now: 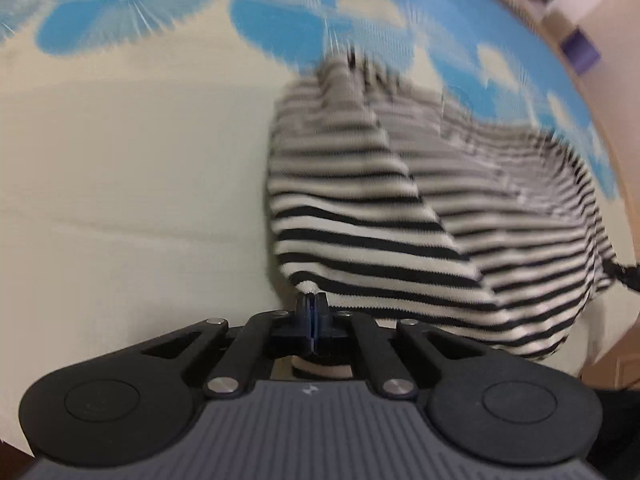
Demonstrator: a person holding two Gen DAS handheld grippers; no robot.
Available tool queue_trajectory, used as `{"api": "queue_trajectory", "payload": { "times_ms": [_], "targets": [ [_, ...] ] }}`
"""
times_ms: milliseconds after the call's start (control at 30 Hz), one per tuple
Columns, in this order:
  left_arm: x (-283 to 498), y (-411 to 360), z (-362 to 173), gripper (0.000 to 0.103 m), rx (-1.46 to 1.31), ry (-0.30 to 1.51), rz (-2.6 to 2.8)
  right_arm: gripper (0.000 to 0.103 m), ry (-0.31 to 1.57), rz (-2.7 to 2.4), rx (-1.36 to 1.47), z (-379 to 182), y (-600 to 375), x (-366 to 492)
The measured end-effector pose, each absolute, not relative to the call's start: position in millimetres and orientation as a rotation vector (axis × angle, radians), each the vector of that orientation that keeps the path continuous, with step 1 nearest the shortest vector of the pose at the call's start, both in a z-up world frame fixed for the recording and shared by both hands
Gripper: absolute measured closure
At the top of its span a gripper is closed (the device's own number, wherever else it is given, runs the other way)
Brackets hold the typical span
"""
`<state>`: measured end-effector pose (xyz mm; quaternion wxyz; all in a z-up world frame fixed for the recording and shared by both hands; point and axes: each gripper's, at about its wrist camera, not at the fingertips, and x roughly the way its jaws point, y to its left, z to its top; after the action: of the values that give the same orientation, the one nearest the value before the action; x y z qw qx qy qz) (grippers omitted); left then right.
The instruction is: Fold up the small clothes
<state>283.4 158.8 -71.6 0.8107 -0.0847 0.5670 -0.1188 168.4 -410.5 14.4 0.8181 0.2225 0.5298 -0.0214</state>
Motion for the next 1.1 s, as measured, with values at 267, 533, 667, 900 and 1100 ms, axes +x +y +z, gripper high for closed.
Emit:
{"api": "queue_trajectory", "payload": {
  "times_ms": [267,533,667,900,1100],
  "targets": [
    [255.4,166.3,-70.9,0.102,-0.011,1.265,-0.211,0.092,1.152,-0.084,0.498,33.8,-418.7,128.2],
    [260.1,165.1,-46.5,0.077,-0.024,1.126,-0.166,0.078,1.183,-0.174,0.348,23.9,-399.5,132.2],
    [265.0,140.0,-41.2,0.074,-0.006,1.088,-0.281,0.067,0.985,-0.137,0.230,55.9,-385.5,131.1],
    [278.4,78.1,-97.1,0.063,0.235,1.215,-0.389,0.066,1.140,-0.015,0.165,11.8,-362.6,161.7],
    [302.3,89.4,-86.9,0.062,0.125,1.211,-0.349,0.065,1.148,-0.094,0.159,13.0,-368.9,172.7]
  ]
}}
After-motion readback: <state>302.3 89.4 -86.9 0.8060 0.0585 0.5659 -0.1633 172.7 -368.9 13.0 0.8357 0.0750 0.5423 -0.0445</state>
